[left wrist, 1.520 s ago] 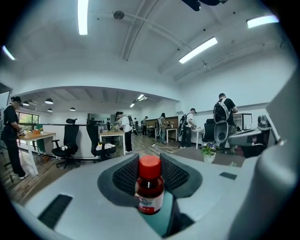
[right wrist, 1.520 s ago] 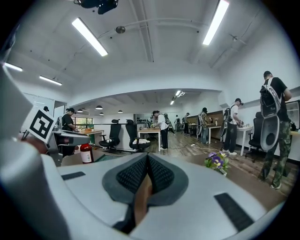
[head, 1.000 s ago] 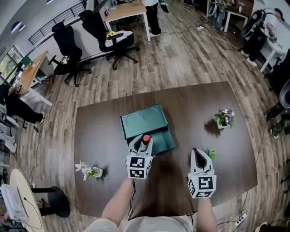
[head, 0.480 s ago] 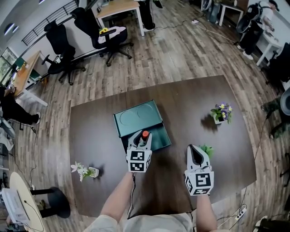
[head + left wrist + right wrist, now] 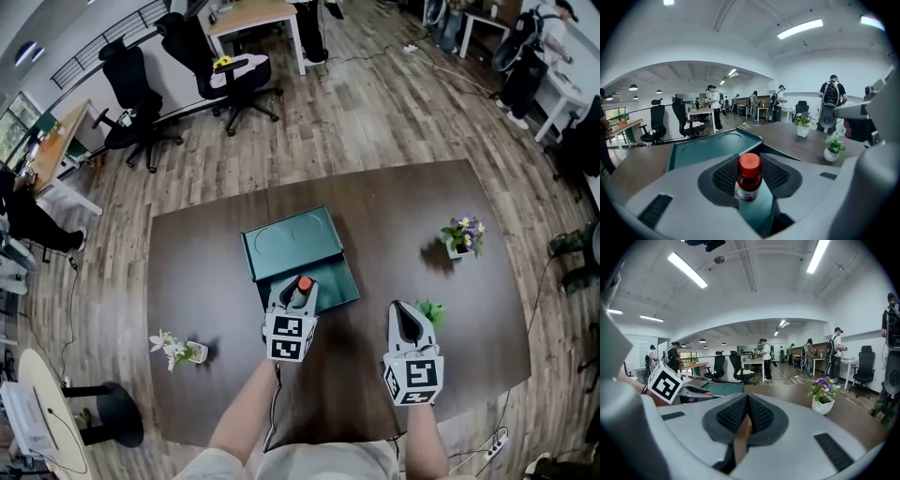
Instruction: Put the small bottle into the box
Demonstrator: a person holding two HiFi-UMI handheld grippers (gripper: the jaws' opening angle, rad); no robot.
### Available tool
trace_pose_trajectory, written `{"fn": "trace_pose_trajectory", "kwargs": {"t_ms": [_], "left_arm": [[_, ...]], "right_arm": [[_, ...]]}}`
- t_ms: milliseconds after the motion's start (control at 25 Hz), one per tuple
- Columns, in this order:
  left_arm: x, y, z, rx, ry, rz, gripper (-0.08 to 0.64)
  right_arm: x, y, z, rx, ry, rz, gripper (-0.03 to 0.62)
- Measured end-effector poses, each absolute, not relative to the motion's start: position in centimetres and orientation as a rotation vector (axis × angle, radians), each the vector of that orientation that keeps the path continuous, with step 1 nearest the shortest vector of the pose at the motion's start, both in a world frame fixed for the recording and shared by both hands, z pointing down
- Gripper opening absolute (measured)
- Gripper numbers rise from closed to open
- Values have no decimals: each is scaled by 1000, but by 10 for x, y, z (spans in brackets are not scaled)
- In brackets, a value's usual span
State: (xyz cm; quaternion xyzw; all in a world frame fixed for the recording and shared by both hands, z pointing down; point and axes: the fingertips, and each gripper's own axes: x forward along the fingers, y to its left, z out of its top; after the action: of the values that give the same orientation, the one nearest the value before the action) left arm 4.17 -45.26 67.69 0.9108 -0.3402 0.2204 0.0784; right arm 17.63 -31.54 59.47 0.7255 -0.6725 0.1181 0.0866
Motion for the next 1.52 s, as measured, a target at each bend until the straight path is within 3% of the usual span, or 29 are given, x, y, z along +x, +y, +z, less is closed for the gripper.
{"fn": "trace_pose_trajectory", "kwargs": {"t_ms": [720, 840, 1000, 1520], "left_arm": [[43, -451, 678, 2759, -1029, 678, 141], [44, -450, 672, 2781, -1036, 671, 172], [41, -446, 656, 2805, -1049, 628, 206], [-24, -434, 572, 2828, -1253, 407, 207]], "right_arm": [[176, -318, 595, 2160, -2009, 348, 2], [179, -318, 590, 2169, -2007, 338, 2], [179, -317, 583, 2181, -2010, 325, 2], [150, -313, 537, 2171, -2061, 200, 2]]}}
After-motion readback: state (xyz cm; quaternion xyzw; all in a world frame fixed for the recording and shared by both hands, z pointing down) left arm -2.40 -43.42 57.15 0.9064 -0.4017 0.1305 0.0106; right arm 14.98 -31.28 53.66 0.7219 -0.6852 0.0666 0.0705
